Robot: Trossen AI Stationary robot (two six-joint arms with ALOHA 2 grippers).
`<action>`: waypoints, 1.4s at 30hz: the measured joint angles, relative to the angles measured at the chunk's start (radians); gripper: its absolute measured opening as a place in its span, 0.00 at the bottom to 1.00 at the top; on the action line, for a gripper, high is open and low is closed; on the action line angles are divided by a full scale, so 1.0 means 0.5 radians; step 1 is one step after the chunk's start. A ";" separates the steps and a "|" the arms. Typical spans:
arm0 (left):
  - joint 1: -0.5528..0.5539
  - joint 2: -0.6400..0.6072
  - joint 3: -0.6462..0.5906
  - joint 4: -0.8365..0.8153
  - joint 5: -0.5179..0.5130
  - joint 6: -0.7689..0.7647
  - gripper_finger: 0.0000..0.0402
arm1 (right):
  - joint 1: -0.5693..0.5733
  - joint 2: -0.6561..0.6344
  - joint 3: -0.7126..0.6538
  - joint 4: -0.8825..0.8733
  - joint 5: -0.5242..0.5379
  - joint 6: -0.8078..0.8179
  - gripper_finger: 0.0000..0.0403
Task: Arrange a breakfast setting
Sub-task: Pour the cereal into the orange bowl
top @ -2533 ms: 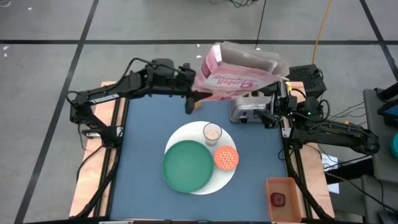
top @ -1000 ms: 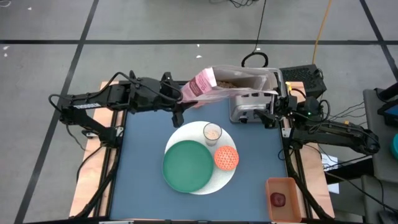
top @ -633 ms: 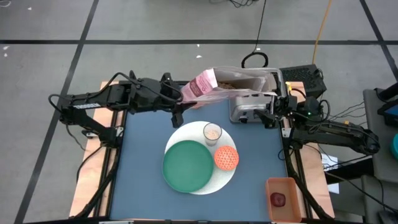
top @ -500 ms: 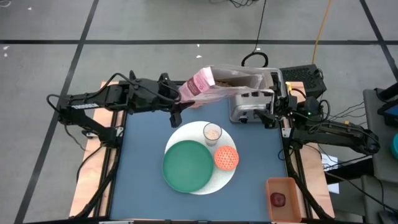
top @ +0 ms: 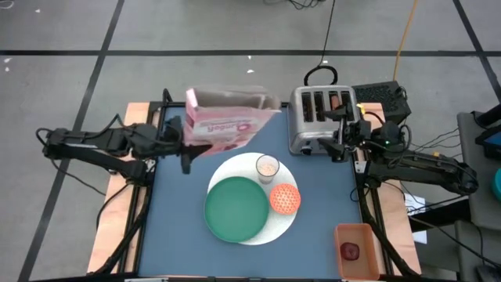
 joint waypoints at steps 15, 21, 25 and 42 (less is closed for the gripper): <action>-0.526 -0.062 -0.062 -0.761 -0.206 -0.699 0.49 | 0.000 0.001 0.000 -0.102 0.000 0.000 0.98; -0.671 0.045 -0.062 -0.809 -0.319 -0.860 0.51 | 0.000 0.002 0.000 -0.137 0.000 0.000 0.98; -0.711 0.115 -0.062 -0.820 -0.314 -0.896 0.52 | 0.000 0.001 0.000 -0.138 0.000 0.000 0.98; -0.725 0.507 0.265 -0.912 0.120 -1.028 0.53 | 0.000 0.001 0.000 -0.117 0.000 0.000 0.98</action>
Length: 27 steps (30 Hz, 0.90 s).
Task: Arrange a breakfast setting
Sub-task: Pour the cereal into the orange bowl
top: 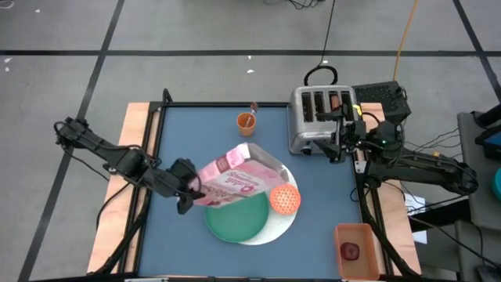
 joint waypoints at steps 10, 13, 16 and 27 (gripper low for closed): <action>0.003 0.367 0.368 -0.287 0.022 0.077 0.49 | 0.001 0.002 0.000 -0.152 -0.005 0.000 0.98; 0.002 0.428 0.381 -0.295 0.036 0.113 0.49 | 0.001 0.003 0.000 -0.245 -0.005 0.001 0.98; 0.003 0.446 0.381 -0.297 0.042 0.130 0.50 | 0.001 0.003 0.000 -0.291 -0.005 0.044 0.98; 0.076 0.438 0.383 -0.348 0.320 0.066 0.50 | 0.006 0.003 0.000 -0.651 -0.006 0.263 0.98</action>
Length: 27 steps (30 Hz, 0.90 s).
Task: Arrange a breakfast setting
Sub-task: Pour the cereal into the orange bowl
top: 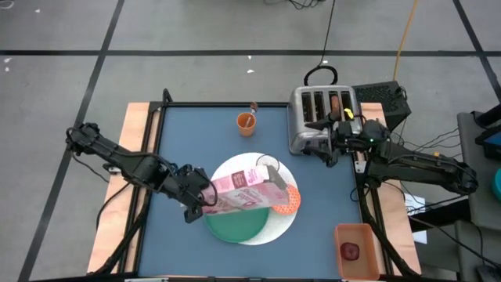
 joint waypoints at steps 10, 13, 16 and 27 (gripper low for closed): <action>0.144 0.000 0.000 0.020 0.158 0.011 0.49 | 0.103 0.001 0.000 -0.310 -0.143 0.000 0.98; 0.166 0.000 0.000 0.021 0.191 0.007 0.49 | 0.126 0.001 0.000 -0.366 -0.156 0.000 0.98; 0.193 0.000 0.000 0.021 0.260 -0.012 0.49 | 0.129 0.001 0.000 -0.372 -0.154 0.000 0.98; 0.302 -0.001 0.000 0.074 0.514 -0.149 0.49 | 0.129 0.001 0.000 -0.371 -0.152 0.000 0.98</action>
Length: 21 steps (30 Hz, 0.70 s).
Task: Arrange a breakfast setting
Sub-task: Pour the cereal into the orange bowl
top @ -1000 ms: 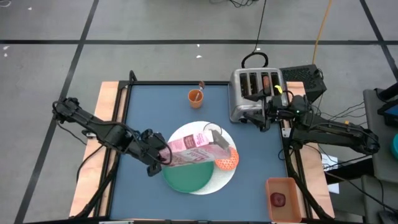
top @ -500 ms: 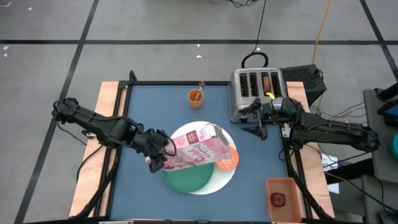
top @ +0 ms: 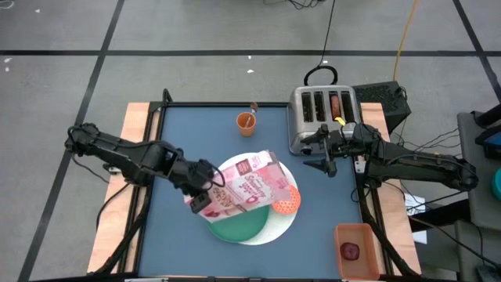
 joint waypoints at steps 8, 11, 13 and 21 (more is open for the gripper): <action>0.028 0.043 0.241 -0.129 -0.032 0.061 0.49 | 0.000 0.000 0.000 -0.002 0.001 -0.008 0.98; 0.029 0.130 0.360 -0.411 -0.067 0.059 0.49 | 0.000 -0.001 0.000 -0.014 0.001 -0.015 0.98; 0.030 0.201 0.424 -0.475 -0.065 0.068 0.49 | 0.000 0.001 0.000 -0.028 0.002 -0.015 0.98; 0.028 0.508 0.679 -0.673 0.044 0.302 0.49 | 0.000 0.002 0.000 -0.051 0.002 -0.060 0.98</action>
